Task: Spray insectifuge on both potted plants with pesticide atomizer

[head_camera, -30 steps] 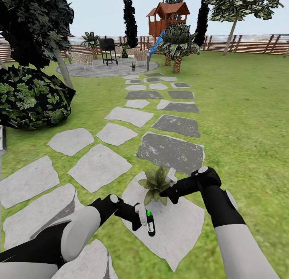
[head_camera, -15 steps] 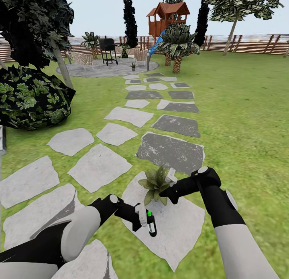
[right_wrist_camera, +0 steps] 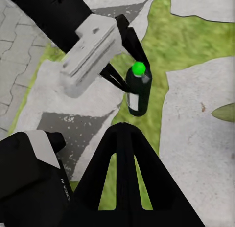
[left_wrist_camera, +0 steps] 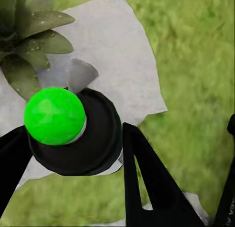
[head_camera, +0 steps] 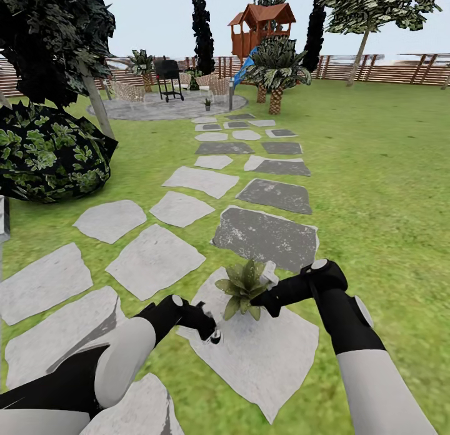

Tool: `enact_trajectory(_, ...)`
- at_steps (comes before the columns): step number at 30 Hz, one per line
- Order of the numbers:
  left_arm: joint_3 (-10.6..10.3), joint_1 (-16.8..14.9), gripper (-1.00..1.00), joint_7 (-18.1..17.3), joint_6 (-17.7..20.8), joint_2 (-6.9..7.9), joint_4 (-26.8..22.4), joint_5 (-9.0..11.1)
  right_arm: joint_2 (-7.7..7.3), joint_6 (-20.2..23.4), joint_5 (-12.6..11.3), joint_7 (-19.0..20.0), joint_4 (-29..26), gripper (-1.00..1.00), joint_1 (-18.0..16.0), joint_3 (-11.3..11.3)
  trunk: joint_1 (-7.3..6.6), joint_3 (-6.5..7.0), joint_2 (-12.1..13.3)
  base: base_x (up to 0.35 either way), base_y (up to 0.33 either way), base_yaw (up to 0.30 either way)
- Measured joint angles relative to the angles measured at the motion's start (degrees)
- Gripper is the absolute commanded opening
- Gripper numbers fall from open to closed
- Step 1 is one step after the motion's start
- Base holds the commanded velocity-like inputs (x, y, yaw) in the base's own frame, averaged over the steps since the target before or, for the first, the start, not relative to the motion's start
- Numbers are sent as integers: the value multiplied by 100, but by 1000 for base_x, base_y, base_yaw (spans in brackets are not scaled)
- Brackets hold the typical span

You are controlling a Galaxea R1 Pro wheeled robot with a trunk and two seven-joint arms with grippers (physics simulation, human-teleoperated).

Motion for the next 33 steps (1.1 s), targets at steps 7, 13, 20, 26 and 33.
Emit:
enact_trajectory(7, 38, -1, -100, 2215, -65, -1, -50, 122, 7, 73, 21, -20, -16, -100, 1, -37, 0, 0, 0, 0, 0, 0)
enact_trajectory(13, 37, 1, -100, 2461, -1458, -2, 120, 1107, 23, 106, 34, -34, -11, -100, 0, -22, 0, 0, 0, 0, 0, 0)
enact_trajectory(20, 40, 1, -100, 1873, -2048, -2, 323, 1179, 30, 308, 39, -955, -16, -100, -15, -16, 0, 0, 0, 0, 0, 0)
enact_trajectory(26, 434, 1, -100, 133, -2166, -2, 429, 1199, 23, 313, 17, -985, -6, -100, -16, -11, 0, 0, 0, 0, 0, 0)
enact_trajectory(33, 521, 0, -100, -1133, -2164, -2, 432, 1208, 25, 304, -8, -966, 1, -100, -16, 0, 0, 0, 0, 0, 0, 0)
